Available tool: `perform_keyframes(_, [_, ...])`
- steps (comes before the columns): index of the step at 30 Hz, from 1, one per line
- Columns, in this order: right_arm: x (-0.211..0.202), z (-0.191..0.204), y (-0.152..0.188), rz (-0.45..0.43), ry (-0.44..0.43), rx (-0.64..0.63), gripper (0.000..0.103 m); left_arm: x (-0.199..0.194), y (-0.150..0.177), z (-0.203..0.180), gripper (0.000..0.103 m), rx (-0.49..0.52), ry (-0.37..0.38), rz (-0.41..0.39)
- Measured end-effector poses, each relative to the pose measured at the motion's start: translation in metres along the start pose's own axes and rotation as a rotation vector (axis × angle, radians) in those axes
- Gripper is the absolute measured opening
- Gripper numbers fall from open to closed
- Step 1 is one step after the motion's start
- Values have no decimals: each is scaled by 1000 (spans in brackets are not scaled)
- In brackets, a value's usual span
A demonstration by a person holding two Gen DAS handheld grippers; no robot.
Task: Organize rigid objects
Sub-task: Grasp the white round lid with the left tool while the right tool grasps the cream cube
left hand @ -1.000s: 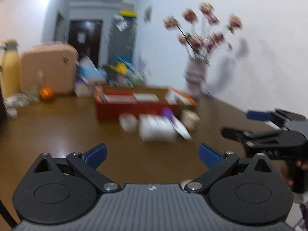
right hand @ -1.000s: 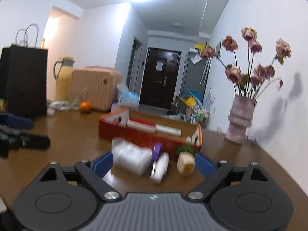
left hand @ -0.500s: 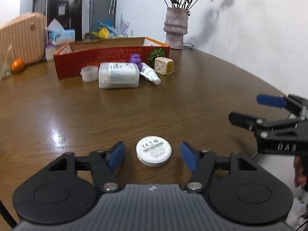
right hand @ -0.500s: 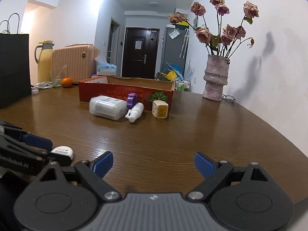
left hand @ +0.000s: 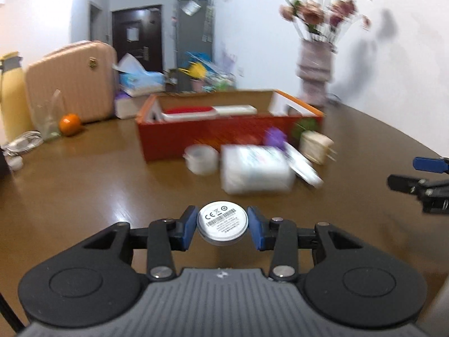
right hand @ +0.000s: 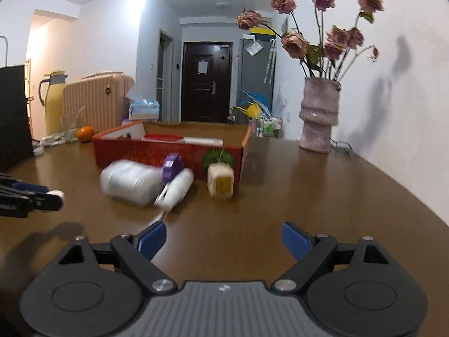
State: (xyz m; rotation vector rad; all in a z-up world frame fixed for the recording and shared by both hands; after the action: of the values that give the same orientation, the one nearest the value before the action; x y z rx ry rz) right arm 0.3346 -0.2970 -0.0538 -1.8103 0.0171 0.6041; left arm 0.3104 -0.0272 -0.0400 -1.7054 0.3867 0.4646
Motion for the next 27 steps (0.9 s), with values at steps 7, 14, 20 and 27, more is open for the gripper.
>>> perform_keyframes(7, [96,-29,-51,92,-61,40,75,30,-49,32,40,-46,-55,-83])
perform_keyframes(14, [161,-21,-62,170,-88,2,59,61,-62,50,40,-84,-78,-94])
perform_keyframes(20, [181,-9,-55,204,-95,7,31,62,-58,54,40,-107,-73,-87])
perform_keyframes(27, [122,0,-57,137,-37,-6,31,17,-54,51,40,-136,-34,-112])
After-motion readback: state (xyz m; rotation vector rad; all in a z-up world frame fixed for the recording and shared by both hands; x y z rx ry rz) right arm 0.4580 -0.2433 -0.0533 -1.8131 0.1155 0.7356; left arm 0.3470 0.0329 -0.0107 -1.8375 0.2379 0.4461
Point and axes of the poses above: each gripper's, at about its wrist camera, not at the fingertips, and x roughly the way its jaws point, z to its left, y to its underside, the point moved 5 cm from there along x, roughly the way its jaws point, and after that the axes turned 12 degrees about -x, right-handed, at the moved point
